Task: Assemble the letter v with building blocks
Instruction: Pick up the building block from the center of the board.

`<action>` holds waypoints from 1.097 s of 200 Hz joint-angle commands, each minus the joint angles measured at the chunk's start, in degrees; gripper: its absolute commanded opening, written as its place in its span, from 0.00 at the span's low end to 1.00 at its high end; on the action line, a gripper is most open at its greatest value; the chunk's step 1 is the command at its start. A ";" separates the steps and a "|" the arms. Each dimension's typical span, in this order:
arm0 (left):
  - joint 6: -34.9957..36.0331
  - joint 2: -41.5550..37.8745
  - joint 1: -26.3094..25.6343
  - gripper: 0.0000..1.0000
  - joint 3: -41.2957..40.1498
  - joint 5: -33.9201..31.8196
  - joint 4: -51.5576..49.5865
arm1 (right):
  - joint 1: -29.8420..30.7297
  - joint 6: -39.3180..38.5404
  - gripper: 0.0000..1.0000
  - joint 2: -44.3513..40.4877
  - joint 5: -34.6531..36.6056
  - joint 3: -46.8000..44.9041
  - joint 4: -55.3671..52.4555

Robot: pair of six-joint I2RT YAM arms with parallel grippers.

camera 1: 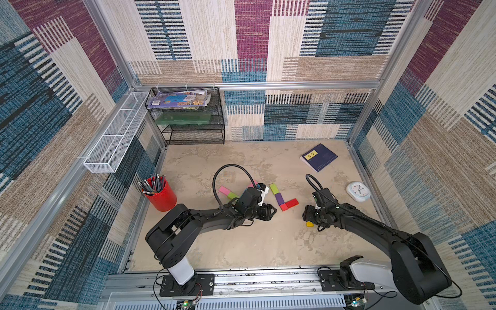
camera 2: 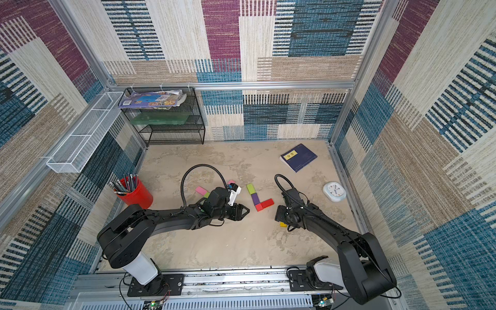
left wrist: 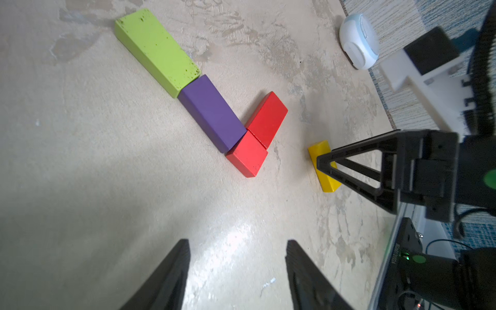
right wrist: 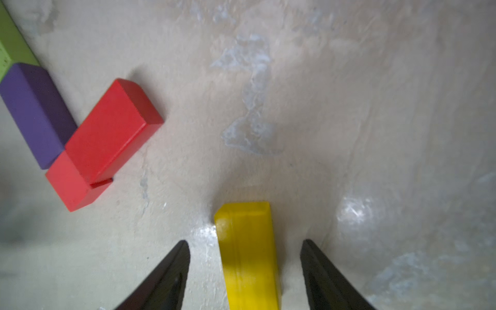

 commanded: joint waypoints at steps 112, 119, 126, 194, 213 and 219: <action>0.75 -0.38 1.48 0.61 1.96 0.48 0.55 | 7.48 4.72 0.56 6.69 9.59 3.50 -7.48; 0.69 -0.19 1.46 0.61 2.03 0.65 0.49 | 7.88 5.20 0.56 6.60 9.50 3.38 -7.75; 0.69 -0.03 1.51 0.60 2.29 0.78 0.36 | 8.29 5.78 0.56 6.70 9.85 3.42 -8.20; 1.62 -0.99 1.47 0.59 2.63 1.80 -0.77 | 10.46 6.08 0.12 9.21 10.84 4.81 -8.67; 2.34 -1.42 1.48 0.58 3.19 1.75 -2.07 | 10.06 4.94 0.11 8.83 12.48 7.72 -9.19; 2.47 -1.54 1.45 0.58 3.31 1.75 -2.42 | 9.78 4.51 0.10 8.57 13.22 8.95 -9.48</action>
